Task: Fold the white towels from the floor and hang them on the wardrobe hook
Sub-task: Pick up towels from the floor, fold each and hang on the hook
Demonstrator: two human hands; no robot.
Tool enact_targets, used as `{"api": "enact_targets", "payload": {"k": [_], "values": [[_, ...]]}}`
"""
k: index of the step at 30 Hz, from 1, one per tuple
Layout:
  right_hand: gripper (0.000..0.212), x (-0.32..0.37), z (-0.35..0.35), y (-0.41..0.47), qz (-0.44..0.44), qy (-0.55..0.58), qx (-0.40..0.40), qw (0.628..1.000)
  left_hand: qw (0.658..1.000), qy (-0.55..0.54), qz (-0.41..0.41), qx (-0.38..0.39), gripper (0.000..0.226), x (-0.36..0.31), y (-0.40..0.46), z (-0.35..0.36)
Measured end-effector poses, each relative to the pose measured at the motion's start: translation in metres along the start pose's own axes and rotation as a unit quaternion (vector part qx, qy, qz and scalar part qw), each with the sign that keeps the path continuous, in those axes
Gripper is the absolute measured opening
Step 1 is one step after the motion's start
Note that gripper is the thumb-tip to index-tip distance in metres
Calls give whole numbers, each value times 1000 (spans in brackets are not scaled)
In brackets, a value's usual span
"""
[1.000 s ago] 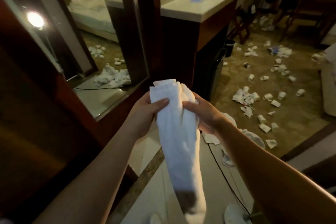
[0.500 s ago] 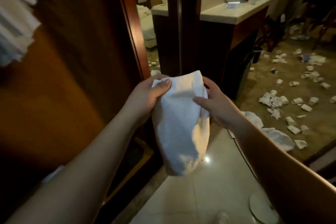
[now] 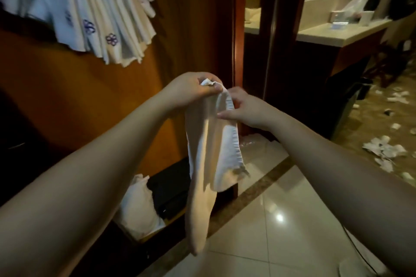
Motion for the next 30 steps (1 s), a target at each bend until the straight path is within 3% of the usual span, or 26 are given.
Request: {"api": "enact_targets", "payload": {"k": [5, 8, 16, 22, 26, 30], "values": [[27, -13, 68, -12, 38, 6, 65, 997, 996, 29, -40, -69, 18, 22, -42, -49], [18, -37, 101, -23, 63, -64, 79, 993, 993, 60, -62, -85, 20, 32, -70, -72], [10, -97, 121, -57, 121, -157, 89, 976, 981, 64, -106, -150, 18, 47, -126, -106], [10, -134, 96, -84, 180, -162, 28, 970, 971, 98, -116, -186, 22, 45, -143, -109], [6, -140, 63, -84, 206, -87, -71, 972, 947, 234, -152, -157, 11, 58, -146, -102], [13, -126, 35, -78, 183, -32, -150, 971, 909, 363, -147, -143, 20, 68, -157, -111]]}}
Point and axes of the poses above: each hand's wrist, its own y-axis towards the middle knuckle, its own z-axis out of the palm, x = y × z, the point moved 10 cm from there along y, towards the middle knuckle, and after that the axes turned 2 degrees about y, right-handed, at the moved point
